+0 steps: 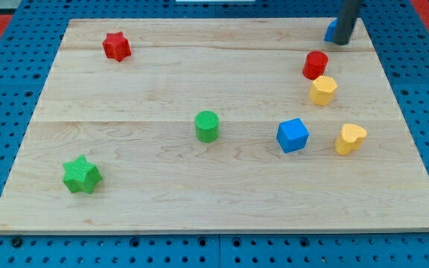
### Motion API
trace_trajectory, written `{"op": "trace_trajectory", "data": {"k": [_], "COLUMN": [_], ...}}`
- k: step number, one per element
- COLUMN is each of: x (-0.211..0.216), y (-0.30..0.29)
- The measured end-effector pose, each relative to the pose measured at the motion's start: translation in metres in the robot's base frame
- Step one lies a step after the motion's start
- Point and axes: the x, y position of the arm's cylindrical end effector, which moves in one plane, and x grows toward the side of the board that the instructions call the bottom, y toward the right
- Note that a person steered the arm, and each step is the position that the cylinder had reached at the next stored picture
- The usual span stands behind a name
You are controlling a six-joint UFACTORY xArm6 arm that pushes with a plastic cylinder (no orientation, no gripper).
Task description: Move the blue triangle close to the red circle
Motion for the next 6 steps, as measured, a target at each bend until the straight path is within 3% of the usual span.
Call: {"op": "trace_trajectory", "data": {"k": [1, 2, 3, 5, 6], "x": [-0.001, -0.051, -0.061, 0.001, 0.001], "y": [0.066, 0.053, 0.012, -0.036, -0.036]}}
